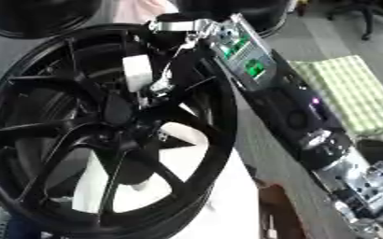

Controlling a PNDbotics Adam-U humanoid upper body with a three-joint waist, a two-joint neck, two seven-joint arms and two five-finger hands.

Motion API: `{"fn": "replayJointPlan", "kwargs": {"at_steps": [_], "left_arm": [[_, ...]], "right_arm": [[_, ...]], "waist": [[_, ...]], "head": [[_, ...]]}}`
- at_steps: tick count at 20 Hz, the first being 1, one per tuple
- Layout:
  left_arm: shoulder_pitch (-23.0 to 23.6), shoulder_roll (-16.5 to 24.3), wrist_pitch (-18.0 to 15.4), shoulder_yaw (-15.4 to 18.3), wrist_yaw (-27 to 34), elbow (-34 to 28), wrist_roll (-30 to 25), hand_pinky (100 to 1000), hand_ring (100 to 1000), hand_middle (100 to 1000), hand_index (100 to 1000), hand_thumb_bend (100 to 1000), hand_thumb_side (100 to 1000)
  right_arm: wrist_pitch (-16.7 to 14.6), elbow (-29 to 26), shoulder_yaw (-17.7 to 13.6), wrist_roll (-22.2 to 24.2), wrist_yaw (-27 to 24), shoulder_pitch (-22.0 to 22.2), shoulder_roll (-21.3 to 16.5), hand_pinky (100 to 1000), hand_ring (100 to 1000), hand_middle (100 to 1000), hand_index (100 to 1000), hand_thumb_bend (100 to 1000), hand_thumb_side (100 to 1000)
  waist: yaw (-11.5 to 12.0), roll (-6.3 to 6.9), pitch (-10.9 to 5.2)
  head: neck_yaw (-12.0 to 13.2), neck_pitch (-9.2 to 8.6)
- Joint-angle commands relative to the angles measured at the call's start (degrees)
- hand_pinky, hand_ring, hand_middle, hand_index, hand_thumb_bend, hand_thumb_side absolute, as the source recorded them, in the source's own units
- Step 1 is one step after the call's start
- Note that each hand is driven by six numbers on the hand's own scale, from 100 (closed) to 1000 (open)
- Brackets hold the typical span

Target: Pull the pin out of the wheel hub.

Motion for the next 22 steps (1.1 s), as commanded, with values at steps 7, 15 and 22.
{"fn": "replayJointPlan", "kwargs": {"at_steps": [7,15,22], "left_arm": [[-0.2,0.89,0.2,0.05,-0.38,-1.36,-0.23,619,528,445,675,117,867],[0.24,0.65,0.43,0.05,-0.59,-1.53,-0.27,619,527,445,674,119,866],[0.92,1.09,0.5,0.28,-0.77,-1.84,0.08,618,527,445,674,116,862]], "right_arm": [[0.66,-3.55,-0.89,-2.89,-0.81,-2.66,-2.7,557,517,297,524,419,100],[2.61,-4.83,-2.95,-5.88,-5.32,-4.58,-4.47,547,517,298,530,418,100],[5.58,-3.84,-8.99,-11.42,-15.25,-6.03,-12.91,545,519,305,538,409,100]], "waist": [[-0.25,0.0,-2.07],[-0.57,-0.11,-2.93],[-1.72,-0.4,-3.66]], "head": [[-0.72,-0.21],[-1.1,-0.23],[-0.3,-0.35]]}}
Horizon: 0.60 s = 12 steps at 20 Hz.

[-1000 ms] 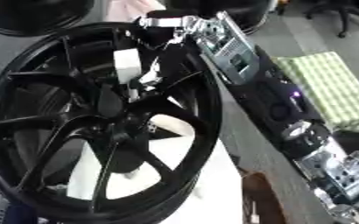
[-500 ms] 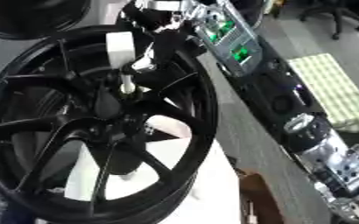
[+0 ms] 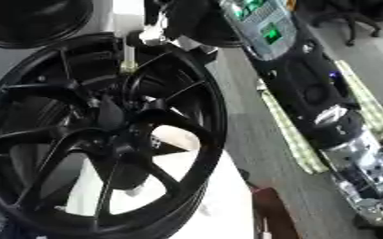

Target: Pull the pin out of the wheel hub.

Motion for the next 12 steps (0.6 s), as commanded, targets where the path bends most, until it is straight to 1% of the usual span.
{"fn": "replayJointPlan", "kwargs": {"at_steps": [1,4,7,8,10,12], "left_arm": [[-0.09,1.34,0.03,0.31,-0.38,-1.32,0.31,618,526,444,674,115,861],[0.33,2.1,-0.06,0.49,-0.47,-1.32,0.52,618,526,444,674,110,860],[0.6,2.69,-0.24,0.7,-0.48,-1.14,0.74,617,526,443,674,105,858],[0.64,2.83,-0.33,0.78,-0.45,-1.09,0.81,617,526,443,674,104,857],[0.74,3.17,-0.58,0.99,-0.36,-1.06,0.99,617,526,443,674,100,854],[0.81,3.48,-0.89,1.2,-0.29,-1.13,1.15,617,526,442,674,100,850]], "right_arm": [[0.87,-0.15,-4.09,-3.61,-5.1,-0.95,-7.55,543,519,307,539,407,100],[0.67,-0.55,-7.93,-8.05,-9.77,2.6,-15.69,542,519,309,540,402,100],[0.11,-1.4,-13.04,-12.71,-15.74,9.56,-23.23,537,519,310,542,394,100],[-0.09,-1.75,-14.9,-14.41,-17.76,12.36,-25.34,536,519,310,543,393,100],[-1.08,-2.67,-18.91,-17.74,-21.2,19.75,-29.15,537,520,311,544,392,100],[-2.7,-3.88,-23.08,-21.36,-22.92,28.82,-31.26,539,523,319,547,394,100]], "waist": [[-0.54,-0.01,-1.53],[-1.49,-0.19,-1.57],[-2.23,-0.04,-1.37],[-2.42,0.07,-1.28],[-2.98,0.36,-1.01],[-3.55,0.71,-0.67]], "head": [[0.87,-0.37],[2.35,-0.47],[3.65,-0.45],[4.05,-0.42],[4.9,-0.47],[5.69,-0.68]]}}
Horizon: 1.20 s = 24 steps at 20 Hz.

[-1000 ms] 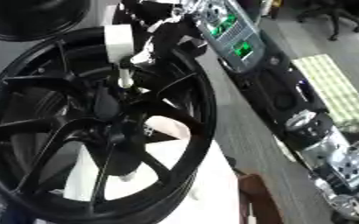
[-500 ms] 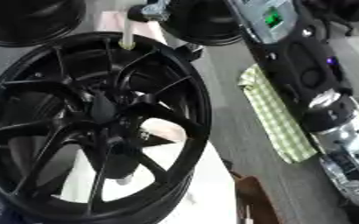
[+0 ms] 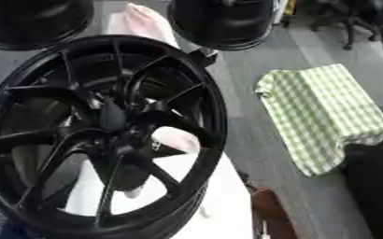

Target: Pull the pin out of the wheel hub.

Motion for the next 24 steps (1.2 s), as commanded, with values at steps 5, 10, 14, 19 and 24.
{"fn": "replayJointPlan", "kwargs": {"at_steps": [5,10,14,19,24], "left_arm": [[-0.29,2.46,-0.94,1.26,0.27,-0.99,0.88,617,526,445,674,100,846],[-0.46,2.48,-1.2,1.39,0.43,-0.71,1.02,617,527,447,674,100,844],[-0.5,2.38,-1.25,1.46,0.52,-0.67,1.08,617,528,447,674,100,844],[-0.54,2.31,-1.26,1.38,0.54,-0.69,0.97,617,528,448,674,100,843],[-0.61,2.2,-1.3,1.18,0.52,-0.79,0.77,617,529,448,674,100,840]], "right_arm": [[-7.07,-6.95,-14.19,-13.21,4.49,24.46,0.31,619,628,489,688,493,100],[-8.39,-9.92,-18.7,-14.45,22.33,33.88,9.83,770,873,845,916,715,319],[-7.38,-9.92,-20.89,-17.3,27.82,35.81,13.51,766,891,864,931,695,391],[-6.17,-10.51,-21.59,-21.96,24.21,35.4,14.44,745,862,831,916,725,288],[-4.82,-10.4,-21.12,-25.16,20.34,34.14,14.46,701,790,720,847,661,234]], "waist": [[-0.97,1.12,0.17],[-1.08,1.67,0.38],[-1.14,1.75,0.33],[-1.24,1.88,0.3],[-1.29,2.07,0.29]], "head": [[2.63,-0.8],[3.2,-0.54],[3.44,-0.2],[3.3,0.25],[2.85,0.49]]}}
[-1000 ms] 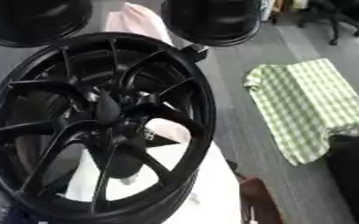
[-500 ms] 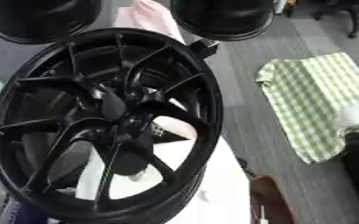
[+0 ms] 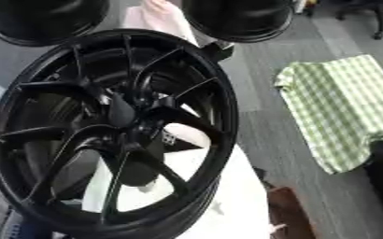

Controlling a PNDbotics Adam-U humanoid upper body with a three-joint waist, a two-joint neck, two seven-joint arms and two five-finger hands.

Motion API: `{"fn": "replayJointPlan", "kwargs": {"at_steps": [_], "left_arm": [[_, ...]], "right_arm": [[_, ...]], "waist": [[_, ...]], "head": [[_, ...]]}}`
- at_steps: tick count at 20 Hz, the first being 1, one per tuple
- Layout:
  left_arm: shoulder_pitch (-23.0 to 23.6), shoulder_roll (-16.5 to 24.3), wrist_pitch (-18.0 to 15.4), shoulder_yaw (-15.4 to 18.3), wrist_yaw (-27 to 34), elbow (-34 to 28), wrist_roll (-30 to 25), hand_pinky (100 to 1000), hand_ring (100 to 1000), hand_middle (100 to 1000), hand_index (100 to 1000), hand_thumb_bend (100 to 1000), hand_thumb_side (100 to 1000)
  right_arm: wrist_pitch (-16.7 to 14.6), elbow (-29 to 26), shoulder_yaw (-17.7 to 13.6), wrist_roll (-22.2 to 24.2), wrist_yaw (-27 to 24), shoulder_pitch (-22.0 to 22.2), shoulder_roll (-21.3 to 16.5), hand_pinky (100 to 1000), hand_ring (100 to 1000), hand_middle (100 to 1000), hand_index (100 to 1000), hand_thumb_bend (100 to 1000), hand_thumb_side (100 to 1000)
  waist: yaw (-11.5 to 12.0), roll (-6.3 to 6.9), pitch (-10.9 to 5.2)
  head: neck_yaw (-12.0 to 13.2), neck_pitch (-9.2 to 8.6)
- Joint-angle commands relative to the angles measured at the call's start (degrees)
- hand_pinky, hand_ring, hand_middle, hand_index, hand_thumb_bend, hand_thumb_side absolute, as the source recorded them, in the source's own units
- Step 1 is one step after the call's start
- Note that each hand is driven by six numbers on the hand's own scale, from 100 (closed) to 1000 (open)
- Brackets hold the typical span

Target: Pull the pin out of the wheel hub.

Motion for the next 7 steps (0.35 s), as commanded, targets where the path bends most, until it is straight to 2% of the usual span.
{"fn": "replayJointPlan", "kwargs": {"at_steps": [1,3,6,7], "left_arm": [[-0.76,1.49,-0.21,0.2,0.12,-0.85,-0.26,617,529,448,674,100,836],[-0.92,1.28,-0.35,0.02,-0.11,-1.02,-0.41,617,529,448,675,100,828],[-1.23,0.84,-0.76,-0.41,-1.19,-1.41,-0.74,617,528,448,675,100,816],[-1.36,0.65,-0.87,-0.6,-1.57,-1.49,-0.92,617,528,448,675,100,814]], "right_arm": [[0.79,-0.95,-0.21,-2.14,-3.02,-1.09,-1.14,694,778,699,833,661,192],[1.06,-0.48,0.54,-2.76,-5.34,-2.01,-0.34,688,768,680,826,616,241],[0.59,1.4,1.95,-2.0,-6.56,-3.66,1.36,695,777,691,841,439,371],[-0.29,2.38,2.42,-1.21,-6.19,-4.17,2.07,697,780,695,845,424,385]], "waist": [[-0.08,0.11,-0.72],[0.0,0.35,-0.75],[0.25,0.75,-0.78],[0.33,0.89,-0.78]], "head": [[-0.38,-0.03],[-0.53,-0.16],[-0.86,-0.5],[-1.0,-0.56]]}}
